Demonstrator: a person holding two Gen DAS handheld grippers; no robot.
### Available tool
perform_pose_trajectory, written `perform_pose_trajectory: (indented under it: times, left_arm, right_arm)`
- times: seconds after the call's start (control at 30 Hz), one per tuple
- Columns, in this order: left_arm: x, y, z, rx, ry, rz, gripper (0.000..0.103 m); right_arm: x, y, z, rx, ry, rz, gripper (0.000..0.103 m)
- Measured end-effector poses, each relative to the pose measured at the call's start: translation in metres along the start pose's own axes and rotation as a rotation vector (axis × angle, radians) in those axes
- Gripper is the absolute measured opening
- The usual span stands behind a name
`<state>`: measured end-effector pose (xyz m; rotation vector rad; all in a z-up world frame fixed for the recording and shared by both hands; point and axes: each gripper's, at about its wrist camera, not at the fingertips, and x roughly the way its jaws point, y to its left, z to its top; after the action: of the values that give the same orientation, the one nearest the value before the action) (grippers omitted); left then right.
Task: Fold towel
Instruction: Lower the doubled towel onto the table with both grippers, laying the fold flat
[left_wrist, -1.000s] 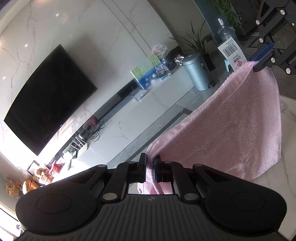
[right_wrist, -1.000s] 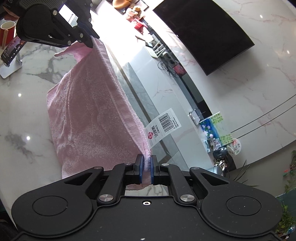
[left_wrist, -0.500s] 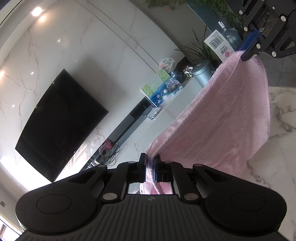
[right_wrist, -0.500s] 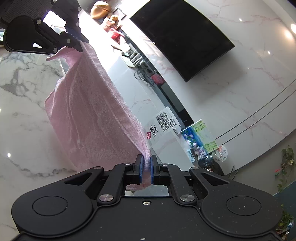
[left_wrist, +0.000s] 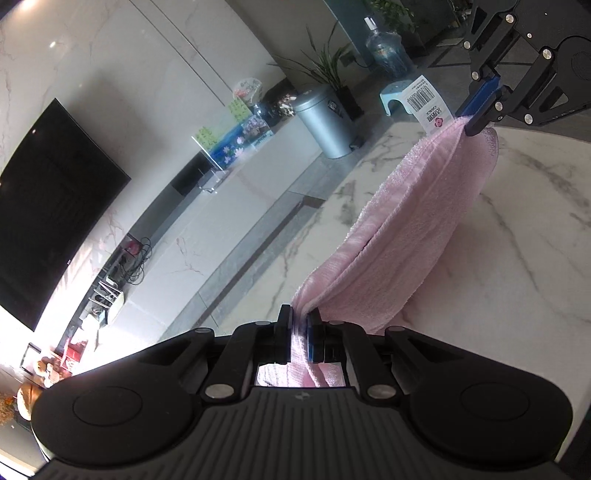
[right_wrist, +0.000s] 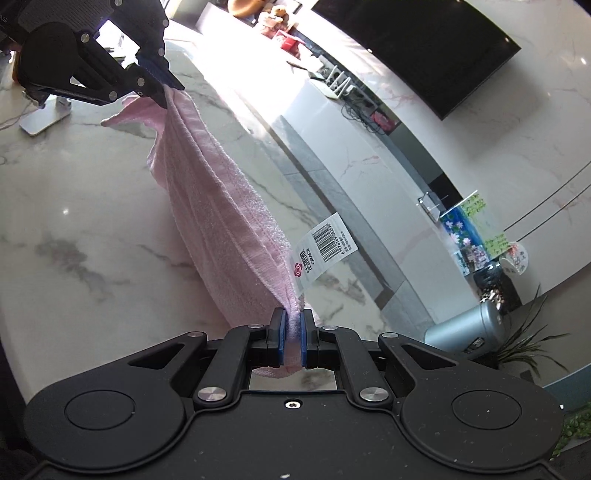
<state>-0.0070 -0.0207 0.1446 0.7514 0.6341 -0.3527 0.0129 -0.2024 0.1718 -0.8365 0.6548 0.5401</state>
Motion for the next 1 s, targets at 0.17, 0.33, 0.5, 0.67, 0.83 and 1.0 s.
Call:
perform_pose_trajectory:
  times: [0.17,0.33,0.5,0.67,0.83,1.0]
  left_arm:
    - [-0.022,-0.024,-0.033,-0.048,0.042,-0.068,0.006]
    - [-0.042,-0.046,-0.056,-0.064,0.063,-0.108,0.006]
    - [-0.061,-0.056,-0.066,-0.082,0.056,-0.120,0.006]
    - [-0.072,-0.066,-0.072,-0.080,0.050,-0.133,0.006]
    - [-0.073,-0.071,-0.078,-0.101,0.051,-0.137,0.006]
    - [-0.070,-0.069,-0.076,-0.100,0.047,-0.130,0.006]
  right_arm:
    - [-0.018,0.041,-0.020,0.032,0.018,0.070,0.006]
    - [-0.036,0.075,-0.040,0.075,0.043,0.118,0.006]
    - [-0.053,0.098,-0.053,0.131,0.041,0.126,0.006]
    - [-0.069,0.118,-0.065,0.210,0.034,0.123,0.006]
    - [-0.074,0.122,-0.075,0.297,0.028,0.125,0.006]
    - [-0.070,0.121,-0.075,0.344,0.021,0.116,0.006]
